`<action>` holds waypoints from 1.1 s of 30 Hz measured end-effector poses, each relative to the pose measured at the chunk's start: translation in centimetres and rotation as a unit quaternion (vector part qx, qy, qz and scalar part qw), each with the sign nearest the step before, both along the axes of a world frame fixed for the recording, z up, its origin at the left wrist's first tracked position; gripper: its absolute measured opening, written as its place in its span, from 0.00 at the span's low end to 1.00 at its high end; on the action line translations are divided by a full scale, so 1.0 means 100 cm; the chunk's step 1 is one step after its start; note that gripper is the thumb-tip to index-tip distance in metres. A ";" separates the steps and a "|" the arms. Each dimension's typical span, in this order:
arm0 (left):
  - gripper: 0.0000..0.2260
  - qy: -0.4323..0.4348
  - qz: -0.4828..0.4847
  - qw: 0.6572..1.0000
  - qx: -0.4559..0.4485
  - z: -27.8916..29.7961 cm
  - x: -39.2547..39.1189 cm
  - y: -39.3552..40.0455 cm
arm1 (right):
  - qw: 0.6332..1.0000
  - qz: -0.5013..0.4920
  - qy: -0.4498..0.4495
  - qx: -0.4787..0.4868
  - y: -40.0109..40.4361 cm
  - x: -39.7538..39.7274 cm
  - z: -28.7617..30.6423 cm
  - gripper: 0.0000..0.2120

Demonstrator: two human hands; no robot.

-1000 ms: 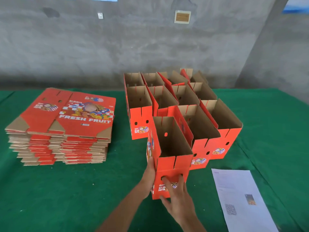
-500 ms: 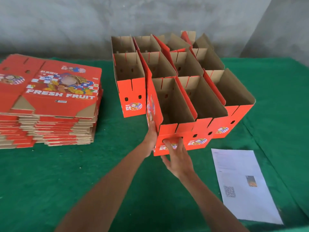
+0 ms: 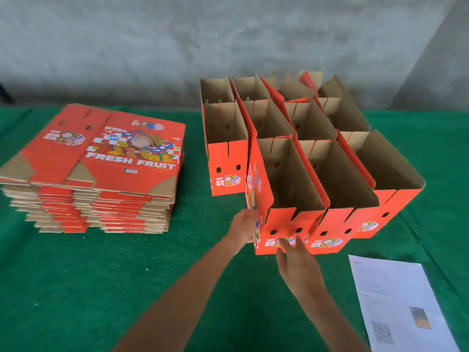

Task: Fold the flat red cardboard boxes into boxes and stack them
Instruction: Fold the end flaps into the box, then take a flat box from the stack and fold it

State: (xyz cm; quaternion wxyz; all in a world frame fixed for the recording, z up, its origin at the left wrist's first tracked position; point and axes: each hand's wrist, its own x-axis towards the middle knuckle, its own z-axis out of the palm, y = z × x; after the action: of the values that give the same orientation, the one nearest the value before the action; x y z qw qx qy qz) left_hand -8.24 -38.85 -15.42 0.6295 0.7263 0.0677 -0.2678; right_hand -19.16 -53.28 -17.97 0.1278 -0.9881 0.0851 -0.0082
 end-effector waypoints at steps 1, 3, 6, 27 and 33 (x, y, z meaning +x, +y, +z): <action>0.15 -0.037 -0.017 0.999 0.027 0.003 0.000 0.011 | 1.000 -0.012 -0.002 0.003 0.007 0.001 0.007 0.18; 0.14 -0.143 -0.022 0.981 0.127 0.011 0.003 0.040 | 0.998 -0.003 -0.021 0.055 0.029 0.012 0.023 0.15; 0.12 -0.285 0.032 0.919 0.271 0.031 0.020 0.095 | 0.986 0.047 -0.052 0.153 0.081 0.045 0.052 0.11; 0.54 -0.122 0.056 0.749 0.649 0.092 0.154 0.474 | 0.942 -0.040 0.002 0.333 0.304 0.230 0.051 0.16; 0.46 -0.091 0.023 0.717 0.690 0.090 0.162 0.473 | 0.939 -0.034 -0.041 0.341 0.310 0.220 0.054 0.16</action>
State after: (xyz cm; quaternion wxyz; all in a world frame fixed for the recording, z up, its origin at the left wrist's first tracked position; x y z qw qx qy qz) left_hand 7.92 8.43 -6.43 -0.0375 0.9783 0.1934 -0.0648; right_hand 2.85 -22.32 -12.57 0.4598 -0.8808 0.1107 -0.0235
